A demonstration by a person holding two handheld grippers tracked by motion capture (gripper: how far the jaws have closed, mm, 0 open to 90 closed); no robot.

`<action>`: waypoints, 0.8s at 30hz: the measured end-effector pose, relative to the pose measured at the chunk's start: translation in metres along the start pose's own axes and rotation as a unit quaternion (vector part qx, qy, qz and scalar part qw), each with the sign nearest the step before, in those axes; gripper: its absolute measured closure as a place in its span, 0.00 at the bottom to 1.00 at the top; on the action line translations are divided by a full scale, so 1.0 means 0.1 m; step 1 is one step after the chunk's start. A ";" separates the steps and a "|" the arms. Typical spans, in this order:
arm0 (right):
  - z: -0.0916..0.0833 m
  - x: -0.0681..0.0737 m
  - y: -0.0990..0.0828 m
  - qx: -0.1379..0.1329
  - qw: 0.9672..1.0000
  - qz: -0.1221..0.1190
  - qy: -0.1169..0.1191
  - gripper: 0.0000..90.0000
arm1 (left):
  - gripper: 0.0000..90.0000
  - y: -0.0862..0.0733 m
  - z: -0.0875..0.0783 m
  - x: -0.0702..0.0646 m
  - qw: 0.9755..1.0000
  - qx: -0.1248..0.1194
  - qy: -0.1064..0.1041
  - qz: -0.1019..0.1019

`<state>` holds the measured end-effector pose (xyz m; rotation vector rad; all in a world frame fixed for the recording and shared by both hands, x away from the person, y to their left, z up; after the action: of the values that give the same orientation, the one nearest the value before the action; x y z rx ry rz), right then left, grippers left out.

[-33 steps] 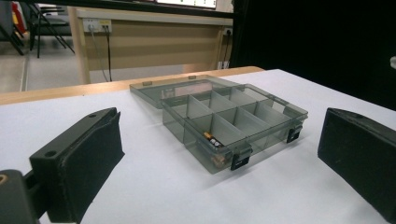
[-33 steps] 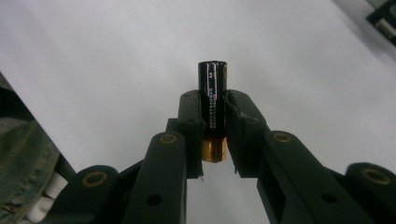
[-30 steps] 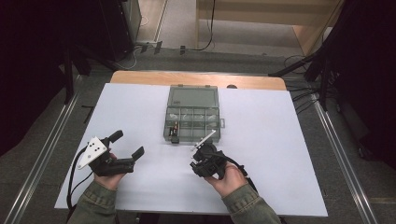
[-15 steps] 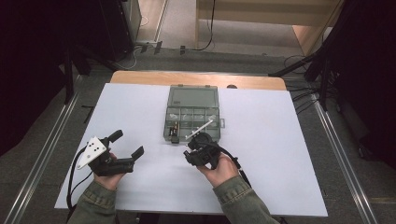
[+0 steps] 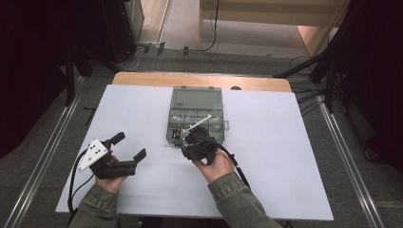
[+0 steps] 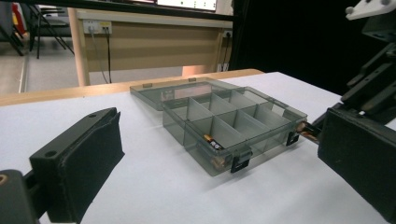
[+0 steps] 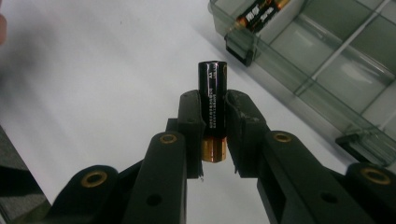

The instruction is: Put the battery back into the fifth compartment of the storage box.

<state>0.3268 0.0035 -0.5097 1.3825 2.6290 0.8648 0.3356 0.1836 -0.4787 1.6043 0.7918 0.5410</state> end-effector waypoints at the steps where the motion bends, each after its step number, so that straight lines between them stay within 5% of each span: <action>1: 0.01 -0.01 0.02 -0.004 1.000 0.001 0.003 0.86 | 0.00 0.00 0.00 0.00 1.000 0.000 0.000 0.000; 15: 0.16 -0.04 0.31 -0.059 0.996 0.057 0.022 0.86 | 0.00 0.01 -0.01 0.01 1.000 -0.003 0.000 -0.002; 21: 0.18 -0.09 0.44 -0.076 0.992 0.096 0.034 0.86 | 0.00 0.01 0.00 0.00 1.000 -0.004 -0.002 -0.004; 24: 0.22 -0.09 0.48 -0.082 0.986 0.125 0.070 0.86 | 0.00 0.02 -0.01 0.00 1.000 -0.004 -0.003 -0.004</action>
<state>0.3750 0.0279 -0.5063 1.6883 2.4437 1.2200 0.3357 0.1844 -0.4770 1.5940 0.7907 0.5339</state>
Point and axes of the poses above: each handheld gripper's, and its own axes: z roughly forward along the jaws, y roughly out of its top, x roughly to its left, the point moved 10 cm from there along z, roughly forward along the jaws, and after that the axes turned 1 degree about z, right-handed, at the moved point
